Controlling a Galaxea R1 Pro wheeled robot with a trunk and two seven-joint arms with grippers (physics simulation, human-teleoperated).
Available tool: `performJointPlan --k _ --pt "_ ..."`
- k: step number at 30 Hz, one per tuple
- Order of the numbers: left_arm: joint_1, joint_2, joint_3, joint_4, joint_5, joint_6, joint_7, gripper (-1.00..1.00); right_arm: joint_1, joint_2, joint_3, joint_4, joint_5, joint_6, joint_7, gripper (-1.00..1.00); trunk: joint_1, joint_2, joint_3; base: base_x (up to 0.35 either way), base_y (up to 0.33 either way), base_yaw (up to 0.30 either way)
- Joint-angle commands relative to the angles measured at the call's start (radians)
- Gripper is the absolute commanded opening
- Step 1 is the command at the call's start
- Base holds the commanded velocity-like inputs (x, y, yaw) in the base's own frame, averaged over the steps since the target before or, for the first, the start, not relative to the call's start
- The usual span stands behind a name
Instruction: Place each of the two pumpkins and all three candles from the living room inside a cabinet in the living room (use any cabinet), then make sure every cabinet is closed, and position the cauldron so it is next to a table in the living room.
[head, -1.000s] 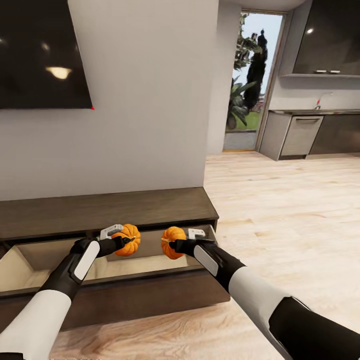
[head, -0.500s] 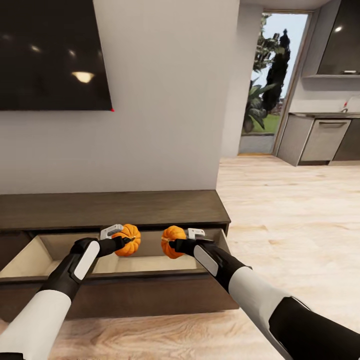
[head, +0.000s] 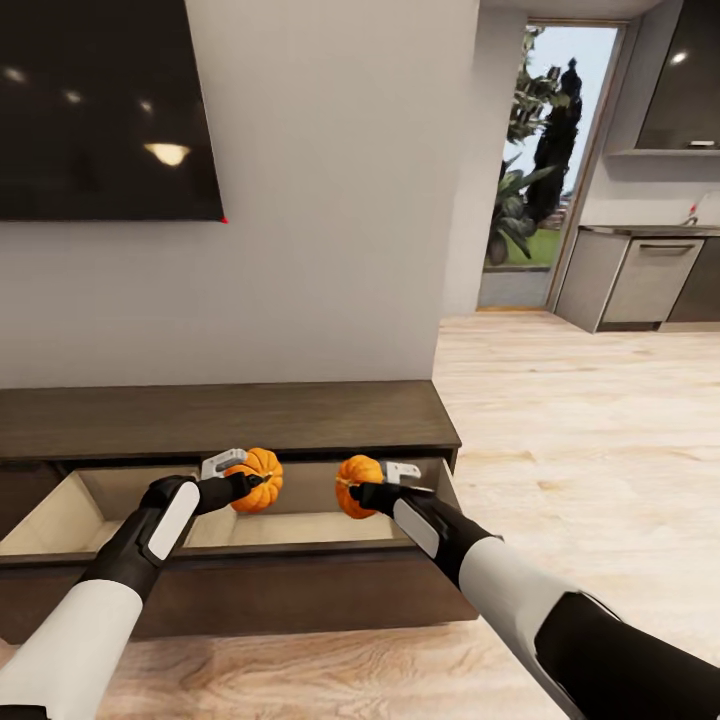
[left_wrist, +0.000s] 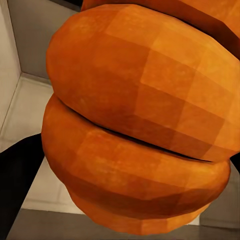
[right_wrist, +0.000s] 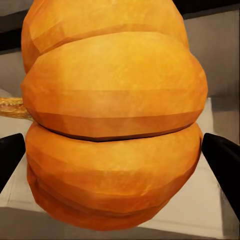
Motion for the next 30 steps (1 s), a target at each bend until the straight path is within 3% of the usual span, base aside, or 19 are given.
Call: performJointPlan --k 1,6,15,26,30 --pt "-0.001 0.001 -0.004 -0.001 0.01 0.003 0.01 -1.0 -0.001 0.0 0.008 0.003 -0.012 -0.006 -0.01 -1.0 0.0 0.0 -0.001 0.0 0.0 0.0" --pt "-0.001 0.001 -0.006 -0.002 0.011 0.004 0.007 -1.0 -0.001 0.001 0.008 0.014 -0.012 -0.019 -0.015 -1.0 0.0 0.0 -0.001 0.0 0.0 0.0" --pt "-0.001 0.002 -0.061 -0.004 0.011 0.006 0.005 -1.0 -0.001 0.0 0.008 0.018 -0.013 -0.026 -0.017 -1.0 0.0 0.0 -0.001 0.09 0.0 0.0" --pt "-0.001 0.001 -0.067 -0.008 0.01 0.048 0.005 -1.0 -0.002 0.001 0.008 0.018 -0.013 -0.022 -0.019 -1.0 0.0 0.0 -0.001 0.077 -0.02 0.0" --pt "-0.001 0.0 -0.08 -0.01 0.009 0.072 0.007 -1.0 -0.003 0.002 0.008 0.017 -0.013 0.0 -0.047 -1.0 0.0 0.0 -0.001 0.156 0.026 0.0"
